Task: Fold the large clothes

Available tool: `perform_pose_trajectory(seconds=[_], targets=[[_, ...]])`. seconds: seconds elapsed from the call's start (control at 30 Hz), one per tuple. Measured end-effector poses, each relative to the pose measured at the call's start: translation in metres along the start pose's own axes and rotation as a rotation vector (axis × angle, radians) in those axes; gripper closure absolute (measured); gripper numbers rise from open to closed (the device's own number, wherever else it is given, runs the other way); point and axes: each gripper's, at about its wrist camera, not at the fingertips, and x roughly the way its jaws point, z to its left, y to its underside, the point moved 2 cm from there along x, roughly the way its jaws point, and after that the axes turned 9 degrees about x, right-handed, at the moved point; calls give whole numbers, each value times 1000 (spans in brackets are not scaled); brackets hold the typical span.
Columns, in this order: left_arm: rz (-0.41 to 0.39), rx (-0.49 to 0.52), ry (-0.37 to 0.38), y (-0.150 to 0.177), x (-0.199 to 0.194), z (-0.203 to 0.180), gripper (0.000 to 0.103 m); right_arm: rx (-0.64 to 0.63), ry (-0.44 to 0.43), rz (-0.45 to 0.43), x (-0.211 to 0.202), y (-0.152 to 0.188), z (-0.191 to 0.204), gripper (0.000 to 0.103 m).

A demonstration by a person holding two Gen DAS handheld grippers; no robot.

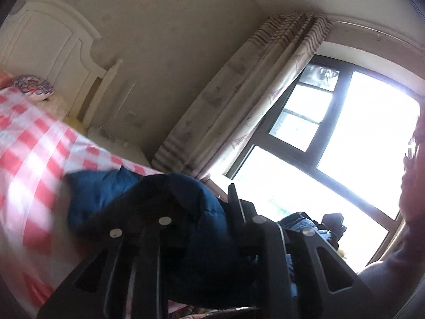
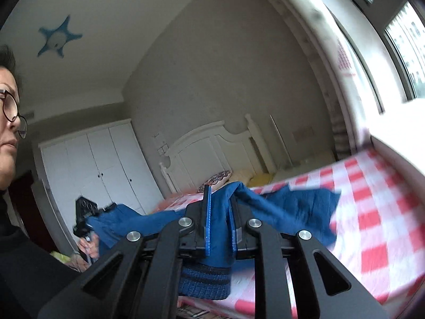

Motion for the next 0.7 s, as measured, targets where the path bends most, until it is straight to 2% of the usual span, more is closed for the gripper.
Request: perform_pose_trajectory(seconds=[0.07, 0.1, 0.17, 0.23, 0.27, 0.3, 0.33, 0.37, 0.4, 0.43, 0.47, 0.5, 0.53, 0.57, 0.6, 0.63, 0.7], targets=[[35, -66, -4, -14, 27, 19, 75, -24, 31, 20, 17, -11, -4, 86], [49, -108, -3, -19, 42, 32, 73, -6, 53, 39, 38, -19, -16, 86], [87, -230, -19, -27, 82, 76, 68, 47, 91, 69, 73, -29, -43, 86], [122, -361, -37, -25, 117, 121, 61, 150, 162, 118, 121, -37, -88, 86], [147, -448, -65, -20, 142, 153, 54, 202, 202, 144, 142, -36, -108, 86], [162, -498, -101, -16, 155, 179, 40, 259, 260, 184, 168, -34, -136, 85], [176, -542, -153, -10, 167, 202, 31, 299, 302, 206, 181, -30, -156, 84], [193, -592, -242, 2, 179, 230, 16, 358, 345, 233, 196, -23, -179, 84], [202, -623, -289, 12, 180, 245, 15, 420, 371, 268, 208, -15, -201, 80], [215, -665, -322, 22, 183, 263, 15, 507, 394, 313, 221, -5, -231, 72], [223, -708, -334, 30, 182, 278, 15, 578, 412, 339, 228, 2, -252, 68], [215, -727, -330, 35, 179, 286, 15, 655, 400, 332, 224, 8, -270, 57], [196, -736, -314, 37, 174, 293, 15, 689, 362, 297, 218, 10, -281, 36], [189, -720, -326, 35, 167, 299, 12, 693, 349, 271, 211, 8, -285, 21], [197, -691, -372, 30, 162, 301, 7, 676, 354, 240, 204, 2, -288, 6], [207, -639, -422, 23, 157, 303, 5, 613, 376, 194, 195, -9, -287, 6], [252, -522, -451, 10, 159, 301, 4, 516, 406, 226, 201, -23, -286, 6]])
